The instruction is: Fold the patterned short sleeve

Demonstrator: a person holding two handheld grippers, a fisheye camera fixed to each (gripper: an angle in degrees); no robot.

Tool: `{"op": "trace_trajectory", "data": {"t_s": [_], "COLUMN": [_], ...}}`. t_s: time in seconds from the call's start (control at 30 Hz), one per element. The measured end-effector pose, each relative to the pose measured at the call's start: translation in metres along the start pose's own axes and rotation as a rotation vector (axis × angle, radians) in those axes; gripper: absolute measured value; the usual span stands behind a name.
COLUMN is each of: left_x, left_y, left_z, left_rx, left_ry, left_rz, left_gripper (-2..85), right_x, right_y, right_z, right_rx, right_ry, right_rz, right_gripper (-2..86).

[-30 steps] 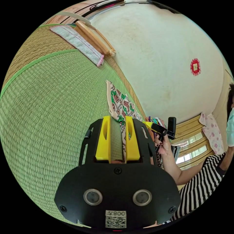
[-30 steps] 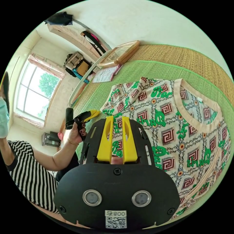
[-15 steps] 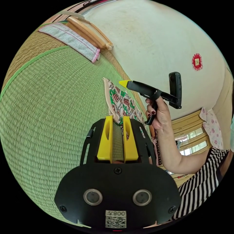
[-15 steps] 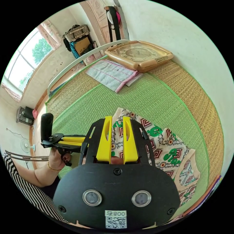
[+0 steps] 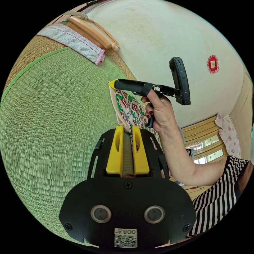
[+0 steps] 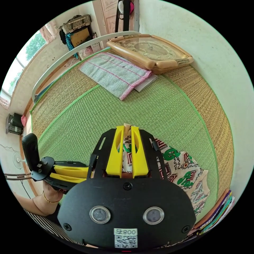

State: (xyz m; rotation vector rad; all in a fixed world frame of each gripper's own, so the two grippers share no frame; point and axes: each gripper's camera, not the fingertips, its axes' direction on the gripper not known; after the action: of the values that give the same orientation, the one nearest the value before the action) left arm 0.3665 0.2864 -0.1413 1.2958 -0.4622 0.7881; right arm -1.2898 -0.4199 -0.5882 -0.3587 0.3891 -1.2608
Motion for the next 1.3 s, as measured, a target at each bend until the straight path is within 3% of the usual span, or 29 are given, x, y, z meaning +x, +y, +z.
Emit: {"op": "trace_trajectory", "data": {"t_s": [0.37, 0.9, 1.3], "left_x": [0.000, 0.054, 0.110], "left_y": [-0.006, -0.020, -0.037], "left_z": [0.006, 0.025, 0.094], "left_rx": [0.013, 0.052, -0.168], "left_ry": [0.009, -0.016, -0.012], "left_rz": [0.011, 0.219, 0.416], "left_gripper": [2.6, 1.8, 1.9], "right_x": [0.022, 0.212, 0.332], "right_y": [0.013, 0.134, 0.263], "right_z": [-0.020, -0.042, 0.050], "right_rx": [-0.005, 0.231, 0.210], "right_ry": [0.035, -0.440, -0.584], "right_rz": [-0.028, 0.163, 0.365], "right_gripper": [1.6, 1.3, 1.4]}}
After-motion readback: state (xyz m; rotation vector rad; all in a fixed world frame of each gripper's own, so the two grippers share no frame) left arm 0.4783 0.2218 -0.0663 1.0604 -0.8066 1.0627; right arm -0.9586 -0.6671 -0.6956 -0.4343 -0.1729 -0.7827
